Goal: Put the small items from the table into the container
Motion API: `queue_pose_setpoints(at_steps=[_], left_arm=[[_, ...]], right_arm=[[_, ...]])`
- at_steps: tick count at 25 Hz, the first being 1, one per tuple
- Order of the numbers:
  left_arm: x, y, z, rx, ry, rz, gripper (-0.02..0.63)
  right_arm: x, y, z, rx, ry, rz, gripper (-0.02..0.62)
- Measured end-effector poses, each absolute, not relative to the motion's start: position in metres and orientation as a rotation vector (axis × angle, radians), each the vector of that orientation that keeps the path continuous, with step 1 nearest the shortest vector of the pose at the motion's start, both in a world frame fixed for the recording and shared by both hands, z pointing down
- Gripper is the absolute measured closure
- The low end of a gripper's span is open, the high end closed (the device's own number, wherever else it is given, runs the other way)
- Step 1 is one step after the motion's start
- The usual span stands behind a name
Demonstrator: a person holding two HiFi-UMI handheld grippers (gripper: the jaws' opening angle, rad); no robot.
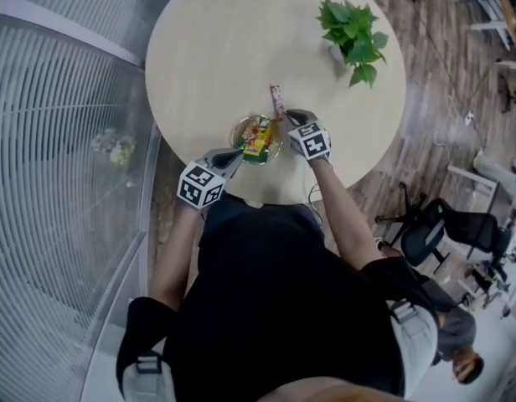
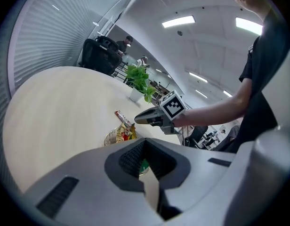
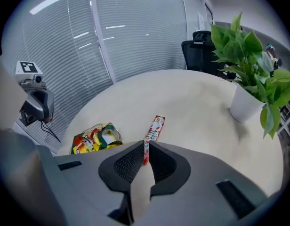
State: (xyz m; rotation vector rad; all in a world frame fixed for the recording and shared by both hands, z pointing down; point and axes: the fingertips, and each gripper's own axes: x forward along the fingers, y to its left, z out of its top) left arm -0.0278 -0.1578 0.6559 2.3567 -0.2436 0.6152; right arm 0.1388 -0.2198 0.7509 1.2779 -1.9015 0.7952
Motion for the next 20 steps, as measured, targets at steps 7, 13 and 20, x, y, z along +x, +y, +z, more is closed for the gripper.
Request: queue_pose_setpoints(at_steps=[7, 13, 20], left_arm=[[-0.034, -0.185, 0.669, 2.323, -0.207, 0.623, 0.606], [-0.041, -0.205, 0.676, 2.306, -0.221, 0.605, 0.606], [-0.041, -0.212, 0.683, 2.293, -0.241, 0.605, 0.606]], right_arm=[[0.131, -0.257, 0.773, 1.29, -1.811, 0.858, 0.466], [0.134, -0.265, 0.787, 1.323, -1.727, 0.876, 0.46], [0.132, -0.266, 0.792, 1.32, -1.701, 0.823, 0.456]])
